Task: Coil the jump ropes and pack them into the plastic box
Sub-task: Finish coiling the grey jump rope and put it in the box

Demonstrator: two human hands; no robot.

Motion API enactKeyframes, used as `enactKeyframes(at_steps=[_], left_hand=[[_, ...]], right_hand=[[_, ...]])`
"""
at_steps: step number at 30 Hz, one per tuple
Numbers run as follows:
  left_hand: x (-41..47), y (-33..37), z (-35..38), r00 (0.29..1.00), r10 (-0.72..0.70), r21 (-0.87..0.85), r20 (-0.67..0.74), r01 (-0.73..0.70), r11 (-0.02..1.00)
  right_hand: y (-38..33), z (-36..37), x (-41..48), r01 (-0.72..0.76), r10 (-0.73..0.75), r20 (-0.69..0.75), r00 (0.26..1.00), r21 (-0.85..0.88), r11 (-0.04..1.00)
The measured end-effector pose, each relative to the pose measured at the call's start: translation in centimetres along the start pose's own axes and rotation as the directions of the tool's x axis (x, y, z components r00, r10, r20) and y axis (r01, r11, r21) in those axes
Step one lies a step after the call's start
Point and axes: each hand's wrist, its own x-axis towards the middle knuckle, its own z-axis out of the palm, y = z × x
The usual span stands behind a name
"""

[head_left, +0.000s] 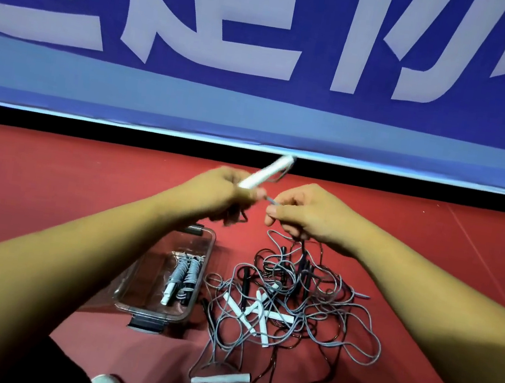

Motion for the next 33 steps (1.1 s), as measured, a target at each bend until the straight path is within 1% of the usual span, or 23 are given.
enactKeyframes(at_steps=[1,2,4,5,6,7,8,9,10,11,12,13,14,15,17,19,21,22,23,24,27,30,33], left_hand=[[0.5,0.0,-0.5,0.991,0.032,-0.085,-0.133,-0.043,0.995],[1.0,0.1,-1.4,0.967,0.043,-0.215,-0.252,-0.100,0.971],[1.6,0.2,-4.0,0.911,0.000,-0.465,-0.413,-0.211,0.860],[1.7,-0.1,-5.6,0.882,-0.043,-0.543,-0.468,-0.249,0.802],[1.7,-0.6,-7.2,0.852,-0.095,-0.587,-0.515,-0.270,0.763],[1.6,-1.4,-8.6,0.815,-0.145,-0.583,-0.562,-0.265,0.768],[1.3,-2.4,-9.9,0.774,-0.178,-0.520,-0.607,-0.219,0.825],[1.0,-3.6,-10.8,0.745,-0.189,-0.399,-0.640,-0.112,0.910],[0.8,-4.7,-11.3,0.737,-0.197,-0.252,-0.647,0.037,0.967],[0.5,-5.6,-11.5,0.744,-0.212,-0.126,-0.634,0.172,0.977],[0.5,-6.3,-11.4,0.757,-0.233,-0.041,-0.611,0.264,0.964],[0.5,-6.5,-11.1,0.770,-0.243,0.022,-0.590,0.317,0.948],[0.6,-6.2,-10.4,0.792,-0.229,0.071,-0.566,0.323,0.944],[0.6,-5.7,-9.4,0.829,-0.198,0.088,-0.523,0.284,0.955],[0.5,-3.8,-6.8,0.921,-0.139,-0.002,-0.363,0.148,0.989],[0.1,-1.9,-3.8,0.985,-0.074,-0.108,-0.155,0.057,0.992],[-0.3,-0.7,-1.4,0.999,-0.030,-0.132,0.042,0.035,0.991],[-0.3,-0.5,-0.7,0.995,-0.021,-0.126,0.098,0.034,0.991],[-0.1,-0.2,-0.4,0.995,-0.018,-0.125,0.098,0.031,0.992],[0.1,-0.2,-0.5,0.999,-0.018,-0.139,0.044,0.024,0.990],[0.9,-0.5,-2.1,0.980,-0.045,-0.263,-0.192,-0.008,0.965],[1.4,-1.1,-4.2,0.925,-0.088,-0.430,-0.369,-0.086,0.899],[1.8,-1.8,-6.8,0.843,-0.196,-0.548,-0.500,-0.133,0.826]], right_hand=[[0.5,-0.6,0.1,-0.002,0.002,-0.021,1.000,-0.008,1.000],[1.3,-1.2,0.3,-0.018,0.017,-0.037,0.999,-0.032,0.999],[3.5,-2.6,0.3,-0.106,0.103,-0.037,0.994,-0.109,0.988],[4.9,-3.3,0.0,-0.167,0.166,-0.018,0.986,-0.151,0.974],[6.3,-3.9,-0.4,-0.221,0.226,0.006,0.974,-0.186,0.957],[7.7,-4.5,-0.9,-0.268,0.278,0.020,0.960,-0.205,0.941],[8.8,-4.9,-1.3,-0.309,0.318,0.015,0.948,-0.196,0.931],[9.5,-5.2,-1.6,-0.335,0.338,-0.003,0.941,-0.153,0.930],[9.7,-5.3,-1.6,-0.336,0.336,-0.024,0.942,-0.111,0.935],[9.4,-5.2,-1.5,-0.313,0.311,-0.041,0.950,-0.090,0.945],[8.6,-4.8,-1.2,-0.277,0.273,-0.049,0.961,-0.097,0.956],[7.5,-4.2,-0.8,-0.230,0.226,-0.045,0.973,-0.122,0.965],[6.1,-3.4,-0.5,-0.179,0.177,-0.028,0.984,-0.159,0.971],[4.7,-2.6,-0.3,-0.126,0.128,-0.002,0.992,-0.193,0.973],[2.1,-0.9,0.2,-0.025,0.034,0.040,0.999,-0.208,0.978],[0.3,0.3,0.7,0.058,-0.058,0.005,0.998,-0.174,0.983],[-0.8,0.8,1.4,0.087,-0.096,-0.096,0.991,-0.095,0.992],[-1.0,0.8,1.5,0.081,-0.085,-0.135,0.987,-0.035,0.996],[-1.0,0.6,1.6,0.074,-0.071,-0.150,0.986,0.017,0.997],[-0.8,0.4,1.6,0.071,-0.065,-0.139,0.988,0.036,0.997],[0.8,-0.7,1.1,0.051,-0.053,-0.062,0.997,-0.040,0.998],[3.4,-1.7,1.2,-0.048,0.046,-0.029,0.999,-0.069,0.996],[5.8,-2.5,0.8,-0.170,0.175,0.036,0.984,-0.098,0.980]])
